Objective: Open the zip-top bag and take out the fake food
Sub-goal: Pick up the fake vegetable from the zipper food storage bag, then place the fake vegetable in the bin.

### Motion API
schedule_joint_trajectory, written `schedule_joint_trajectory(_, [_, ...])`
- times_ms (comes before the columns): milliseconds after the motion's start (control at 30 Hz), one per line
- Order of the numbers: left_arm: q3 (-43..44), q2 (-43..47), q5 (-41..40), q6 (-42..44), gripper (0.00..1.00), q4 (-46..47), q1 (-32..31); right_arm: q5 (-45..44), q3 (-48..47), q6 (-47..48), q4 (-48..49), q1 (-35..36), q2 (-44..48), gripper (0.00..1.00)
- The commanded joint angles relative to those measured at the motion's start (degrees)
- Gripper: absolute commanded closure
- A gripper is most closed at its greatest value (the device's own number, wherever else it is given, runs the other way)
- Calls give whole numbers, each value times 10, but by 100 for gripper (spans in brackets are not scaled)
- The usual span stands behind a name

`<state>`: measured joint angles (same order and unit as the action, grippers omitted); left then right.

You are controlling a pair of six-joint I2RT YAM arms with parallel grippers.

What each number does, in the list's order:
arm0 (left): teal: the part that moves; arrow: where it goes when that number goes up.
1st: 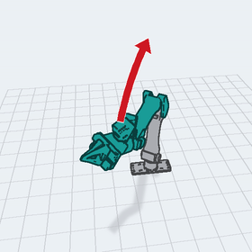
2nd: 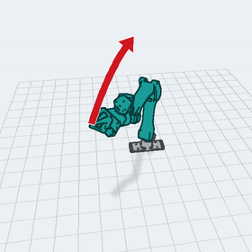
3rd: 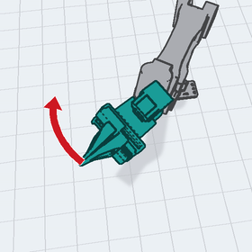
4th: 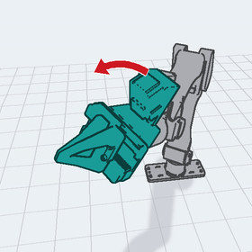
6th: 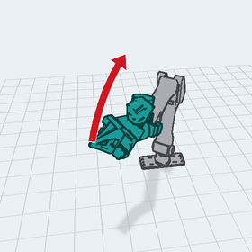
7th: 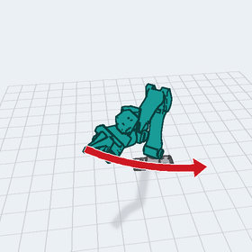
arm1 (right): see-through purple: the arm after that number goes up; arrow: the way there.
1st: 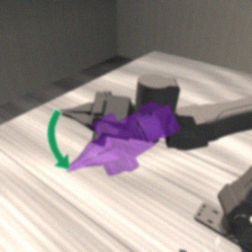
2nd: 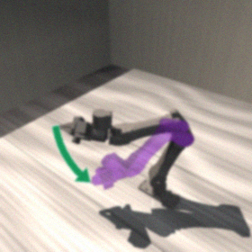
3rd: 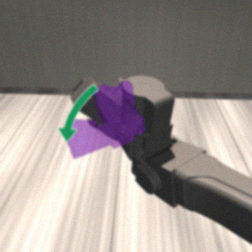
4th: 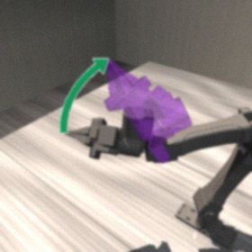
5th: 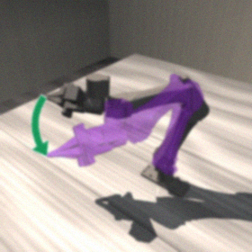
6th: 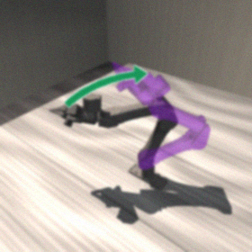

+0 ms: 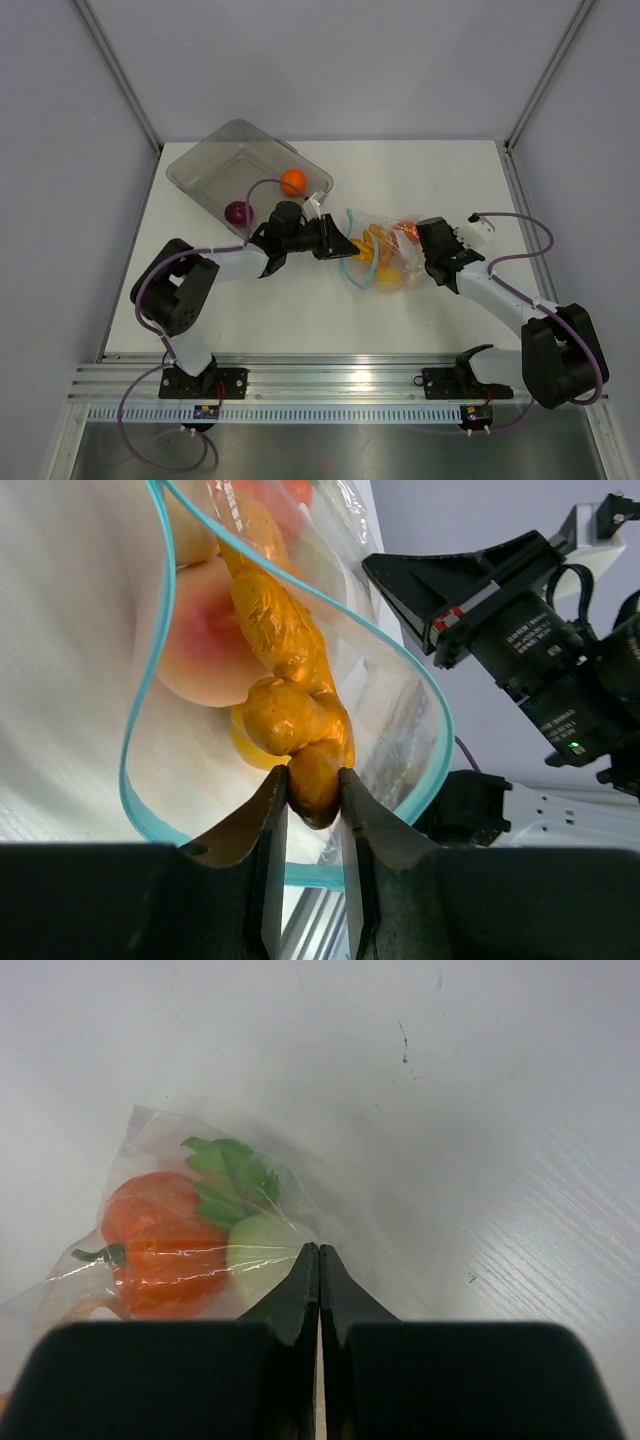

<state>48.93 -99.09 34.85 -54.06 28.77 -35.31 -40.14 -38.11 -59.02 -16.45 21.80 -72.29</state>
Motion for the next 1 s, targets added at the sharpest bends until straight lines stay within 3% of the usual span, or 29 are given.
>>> schedule_joint_trajectory(0, [22,4,91,-41,89,17,16,-42,-18,-12,-6,-4,1,100])
schedule_joint_trajectory(100, [3,26,119,-61,88,51,26,-42,-19,-11,-6,-4,1,100])
schedule_joint_trajectory(267, [39,58,121,12,88,-114,31,-42,-20,-12,-7,-3,0,100])
schedule_joint_trajectory(400, [65,93,50,93,90,-254,34,-41,-20,-7,-6,-4,2,100])
schedule_joint_trajectory(700, [134,145,-18,221,90,-446,51,-37,-20,-2,-1,-4,2,100])
schedule_joint_trajectory(967, [116,191,-89,229,90,-444,74,-31,-18,2,5,-4,5,100])
